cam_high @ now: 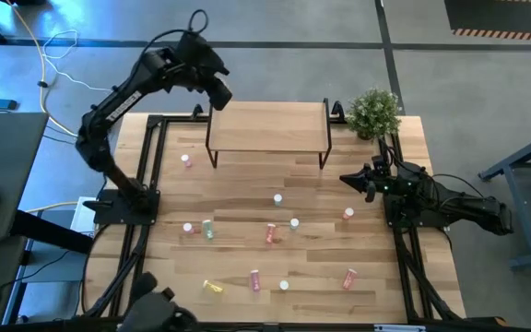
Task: Pick and place medicine bottles onto shelf by color
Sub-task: Put the top yellow pill bottle on the shelf, then put the bottom right blue pill bottle on the shelf, then put the top blue pill bottle on the shelf
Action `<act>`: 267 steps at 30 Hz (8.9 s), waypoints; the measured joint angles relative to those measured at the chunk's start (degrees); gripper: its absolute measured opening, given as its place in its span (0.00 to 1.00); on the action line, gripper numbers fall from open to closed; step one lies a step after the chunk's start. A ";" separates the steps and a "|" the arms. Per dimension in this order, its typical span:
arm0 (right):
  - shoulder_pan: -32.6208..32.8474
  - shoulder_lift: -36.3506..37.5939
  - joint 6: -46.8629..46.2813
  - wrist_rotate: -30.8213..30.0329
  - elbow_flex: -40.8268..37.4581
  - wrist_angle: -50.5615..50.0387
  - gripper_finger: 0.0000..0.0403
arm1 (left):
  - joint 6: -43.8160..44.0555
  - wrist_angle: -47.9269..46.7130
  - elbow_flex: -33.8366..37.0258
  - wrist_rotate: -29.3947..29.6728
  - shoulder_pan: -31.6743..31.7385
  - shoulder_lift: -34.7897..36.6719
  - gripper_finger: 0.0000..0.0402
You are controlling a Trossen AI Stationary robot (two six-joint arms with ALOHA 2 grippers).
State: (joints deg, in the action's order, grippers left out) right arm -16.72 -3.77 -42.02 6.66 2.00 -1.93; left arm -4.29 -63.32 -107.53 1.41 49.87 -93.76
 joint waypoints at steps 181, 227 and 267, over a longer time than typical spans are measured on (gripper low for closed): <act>0.01 -27.47 22.53 -4.40 39.10 -18.93 0.28 | 17.67 46.19 46.17 1.57 -23.73 27.48 0.46; 29.49 -84.06 21.09 -12.35 52.96 -19.27 0.43 | 16.11 46.41 49.29 0.70 -30.71 28.20 0.46; 27.66 -89.29 -28.55 0.75 56.33 -17.13 0.43 | 14.59 42.93 49.25 0.91 -30.71 28.20 0.46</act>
State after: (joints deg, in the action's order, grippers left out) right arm 10.94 -93.06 -70.57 7.41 58.33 -19.07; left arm 10.31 -20.39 -58.28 2.32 19.16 -65.56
